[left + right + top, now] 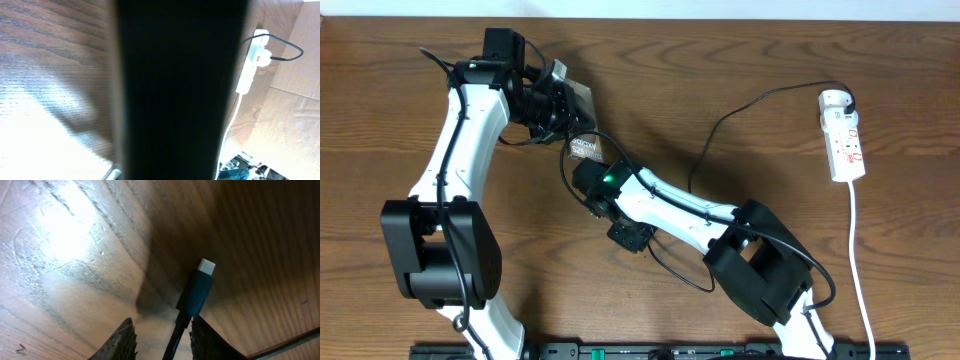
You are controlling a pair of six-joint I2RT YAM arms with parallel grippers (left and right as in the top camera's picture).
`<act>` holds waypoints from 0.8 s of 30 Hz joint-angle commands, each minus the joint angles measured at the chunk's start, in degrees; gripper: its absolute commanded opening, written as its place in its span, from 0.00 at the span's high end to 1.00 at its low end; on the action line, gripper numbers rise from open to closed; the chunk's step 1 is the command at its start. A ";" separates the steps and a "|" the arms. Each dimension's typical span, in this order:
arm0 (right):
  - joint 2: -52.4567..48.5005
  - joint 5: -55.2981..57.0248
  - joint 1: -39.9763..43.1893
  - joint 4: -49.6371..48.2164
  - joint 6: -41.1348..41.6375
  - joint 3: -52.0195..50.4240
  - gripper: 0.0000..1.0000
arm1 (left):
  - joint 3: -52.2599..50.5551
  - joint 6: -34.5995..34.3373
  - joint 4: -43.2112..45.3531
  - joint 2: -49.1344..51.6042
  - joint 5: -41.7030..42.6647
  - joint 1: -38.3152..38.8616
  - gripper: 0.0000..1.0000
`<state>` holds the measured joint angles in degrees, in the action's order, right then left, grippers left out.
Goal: Plug charger to phone and switch on socket
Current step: 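Grasp the black USB-C cable plug with the right gripper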
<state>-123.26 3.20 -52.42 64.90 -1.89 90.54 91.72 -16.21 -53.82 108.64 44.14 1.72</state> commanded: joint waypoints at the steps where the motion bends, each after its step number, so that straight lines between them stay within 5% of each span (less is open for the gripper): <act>1: 0.35 1.44 -0.07 -0.42 1.01 0.31 0.61 | 1.18 1.16 -0.15 -1.90 -0.07 0.07 0.92; 14: 0.35 1.44 -0.07 -2.97 1.01 0.31 0.70 | 1.18 1.18 1.18 -1.90 -0.11 -0.07 0.93; 17: 0.35 1.42 -0.07 -2.75 1.01 0.31 0.83 | 1.18 1.16 1.62 -1.90 -0.31 -0.07 0.93; 24: 0.35 1.44 -0.07 -1.46 1.01 0.31 0.84 | 1.18 1.16 1.62 -1.92 -0.31 -0.07 0.93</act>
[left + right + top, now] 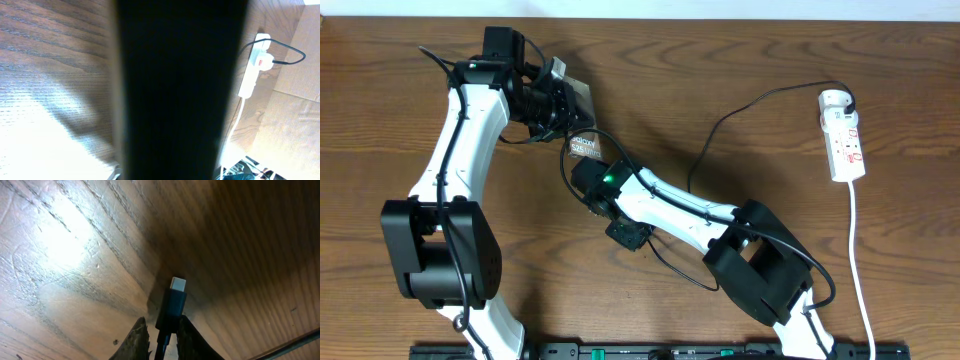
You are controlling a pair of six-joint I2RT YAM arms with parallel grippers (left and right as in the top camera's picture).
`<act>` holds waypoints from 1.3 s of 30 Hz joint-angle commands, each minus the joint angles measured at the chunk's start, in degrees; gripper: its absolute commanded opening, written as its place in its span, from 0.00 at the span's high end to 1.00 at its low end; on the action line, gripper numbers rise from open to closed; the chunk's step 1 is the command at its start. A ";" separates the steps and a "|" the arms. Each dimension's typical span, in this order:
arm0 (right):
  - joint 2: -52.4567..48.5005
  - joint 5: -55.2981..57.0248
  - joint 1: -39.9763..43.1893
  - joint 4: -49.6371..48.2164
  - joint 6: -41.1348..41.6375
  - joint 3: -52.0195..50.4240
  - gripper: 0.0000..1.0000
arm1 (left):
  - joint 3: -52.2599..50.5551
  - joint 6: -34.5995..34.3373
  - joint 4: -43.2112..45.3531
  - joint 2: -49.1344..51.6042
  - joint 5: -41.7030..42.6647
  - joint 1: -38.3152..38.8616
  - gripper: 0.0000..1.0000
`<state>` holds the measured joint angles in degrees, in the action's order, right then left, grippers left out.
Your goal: Plug charger to phone and switch on socket
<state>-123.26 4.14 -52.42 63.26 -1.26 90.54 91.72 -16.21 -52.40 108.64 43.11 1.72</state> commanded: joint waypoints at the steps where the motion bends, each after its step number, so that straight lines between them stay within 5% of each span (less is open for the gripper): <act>1: 0.35 0.50 -0.07 0.17 0.37 0.31 0.84 | 1.18 1.18 0.22 -1.92 0.72 -0.07 0.93; 5: 0.35 1.92 -0.07 0.22 0.37 0.31 0.77 | 1.18 1.18 0.22 -1.92 0.72 -0.07 0.93; 11: 0.35 2.97 -0.07 0.44 0.37 0.31 0.98 | 1.18 1.16 0.20 -1.90 0.72 -0.07 0.92; 18: 2.67 -0.22 0.83 5.20 3.56 4.07 0.99 | 1.18 -0.24 0.83 -2.08 1.68 -1.86 0.92; 22: 9.14 -2.01 4.20 5.99 5.53 6.10 0.99 | 1.18 -0.35 4.00 -3.30 11.17 -5.44 0.93; 30: 22.23 -27.17 17.66 3.34 0.22 6.08 0.99 | 1.18 0.13 8.66 -7.02 19.19 -8.04 0.92; 39: 23.82 -50.95 29.33 3.91 -13.35 3.85 0.99 | 1.18 -0.13 15.87 -8.50 26.14 -4.81 0.93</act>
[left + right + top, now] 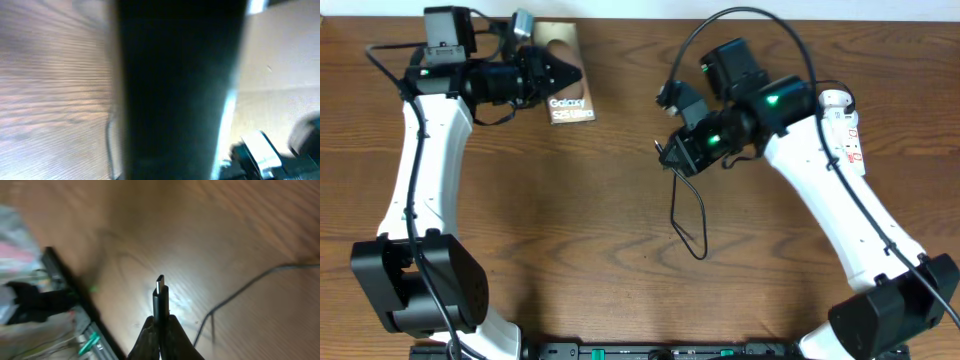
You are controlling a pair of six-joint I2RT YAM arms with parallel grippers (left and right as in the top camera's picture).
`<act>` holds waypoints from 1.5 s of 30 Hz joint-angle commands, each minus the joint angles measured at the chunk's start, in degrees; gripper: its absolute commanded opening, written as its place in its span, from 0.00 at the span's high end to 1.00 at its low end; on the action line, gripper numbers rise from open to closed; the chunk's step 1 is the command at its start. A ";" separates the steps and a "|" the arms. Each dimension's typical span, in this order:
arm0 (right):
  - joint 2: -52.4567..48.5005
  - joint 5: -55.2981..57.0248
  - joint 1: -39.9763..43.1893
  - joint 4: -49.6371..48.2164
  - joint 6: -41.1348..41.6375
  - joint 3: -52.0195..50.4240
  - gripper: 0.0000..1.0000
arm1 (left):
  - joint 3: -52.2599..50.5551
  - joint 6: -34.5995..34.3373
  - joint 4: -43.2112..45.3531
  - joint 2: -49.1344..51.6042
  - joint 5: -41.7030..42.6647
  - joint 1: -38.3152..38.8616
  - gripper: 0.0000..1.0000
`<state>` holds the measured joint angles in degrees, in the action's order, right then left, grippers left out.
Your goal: Plug charger to phone and switch on socket
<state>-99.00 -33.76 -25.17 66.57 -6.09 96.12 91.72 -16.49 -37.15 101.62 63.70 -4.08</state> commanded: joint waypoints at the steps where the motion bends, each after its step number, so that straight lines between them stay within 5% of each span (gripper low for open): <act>1: -0.44 -14.84 2.67 0.98 -10.43 -2.36 0.99 | 1.18 0.17 0.61 -1.49 5.55 1.25 0.93; 9: -0.44 0.46 2.49 -1.18 -7.67 -10.08 0.99 | 1.18 0.15 -0.46 -1.49 0.55 1.64 0.93; 16: -0.76 21.62 -8.07 -13.49 2.89 -21.66 0.99 | 1.18 0.13 -3.96 -1.46 -5.60 1.64 0.93; 25: -5.29 37.42 -22.18 -20.17 5.53 -26.75 0.99 | 1.18 0.17 -6.75 -1.44 -9.42 1.64 0.93; 32: -11.74 42.86 -25.42 -22.10 6.54 -26.75 0.99 | 1.16 0.17 -8.04 -1.44 -9.42 1.64 0.93; 38: -12.24 42.60 -25.40 -23.19 6.54 -25.66 0.69 | 1.16 0.20 -8.26 -1.44 -9.44 1.64 0.93; 45: -11.78 42.40 -24.92 -16.13 6.49 -19.43 0.51 | 1.16 0.20 -8.61 -1.44 -9.44 1.64 0.92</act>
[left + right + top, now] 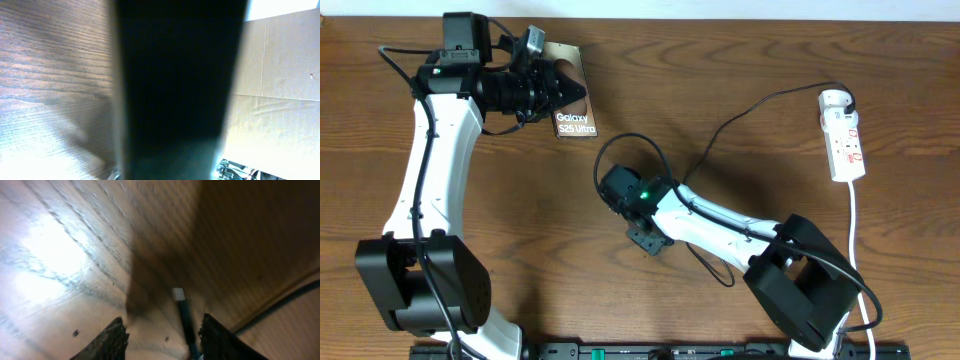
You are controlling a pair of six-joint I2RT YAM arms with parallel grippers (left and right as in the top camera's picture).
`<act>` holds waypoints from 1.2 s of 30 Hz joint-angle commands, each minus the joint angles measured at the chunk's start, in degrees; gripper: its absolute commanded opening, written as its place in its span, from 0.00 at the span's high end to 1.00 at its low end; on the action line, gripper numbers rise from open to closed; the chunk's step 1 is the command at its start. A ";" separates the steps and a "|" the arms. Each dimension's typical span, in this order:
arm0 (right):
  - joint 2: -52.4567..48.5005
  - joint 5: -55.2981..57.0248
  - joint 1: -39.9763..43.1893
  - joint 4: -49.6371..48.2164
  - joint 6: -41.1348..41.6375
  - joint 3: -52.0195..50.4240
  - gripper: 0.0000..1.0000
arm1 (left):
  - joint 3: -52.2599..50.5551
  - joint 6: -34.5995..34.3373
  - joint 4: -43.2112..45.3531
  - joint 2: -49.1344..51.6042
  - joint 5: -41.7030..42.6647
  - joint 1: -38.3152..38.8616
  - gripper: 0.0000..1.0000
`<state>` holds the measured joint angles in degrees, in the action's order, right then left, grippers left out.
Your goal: Plug charger to phone and switch on socket
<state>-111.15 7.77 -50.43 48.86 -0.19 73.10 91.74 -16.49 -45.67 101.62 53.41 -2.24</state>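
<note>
My left gripper (548, 88) is shut on the phone (575, 108), whose tan back reads "Galaxy S25 Ultra", at the far left of the table. In the left wrist view the phone (175, 90) fills the middle as a dark slab and hides the fingers. The right gripper (613, 183) is low at the table's centre. In the right wrist view it (162, 325) stands open, and the black USB-C plug (182, 310) lies on the wood between its fingers, close to the right finger (217, 340). The black cable (740, 110) runs to the white power strip (844, 135).
The power strip lies at the right edge, with the charger's mains plug (834, 100) in its far end and a white lead (860, 260) running to the front. The cable loops (630, 150) around the right wrist. Bare wooden tabletop (520, 230) lies at the front left.
The right gripper was shut on the plug, raised at the right by the strip. Now it is low at the centre, open, with the plug on the wood. The phone has shifted slightly right.
The right gripper stood open around the plug on the table just below the phone held in the left gripper. Then its fingers were closer on the plug. Then it held the plug up at the right. Now the plug lies on the table again between open fingers.
</note>
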 commanded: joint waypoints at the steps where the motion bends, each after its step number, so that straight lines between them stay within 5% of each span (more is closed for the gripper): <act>1: 0.37 0.85 0.57 2.40 0.57 4.26 0.47 | 1.14 0.20 -0.22 -1.44 0.61 -0.20 0.93; 8: 0.37 -0.04 2.62 4.26 -1.81 5.86 0.27 | 1.14 0.15 -0.59 -1.44 -0.37 -0.20 0.93; 26: 0.37 -0.74 6.91 6.91 -5.27 5.86 0.13 | 1.14 0.15 -0.59 -1.44 -0.37 -0.20 0.93; 31: 0.37 2.12 7.85 9.60 -5.25 5.86 0.13 | 1.14 0.15 -0.59 -1.44 -0.37 -0.20 0.92; 36: 0.37 2.19 8.61 14.27 -4.83 5.86 0.24 | 1.14 0.15 -0.61 -1.44 -0.37 -0.20 0.92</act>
<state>-111.15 8.86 -42.46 62.00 -5.19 78.02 91.72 -16.49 -46.33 101.62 52.14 -2.24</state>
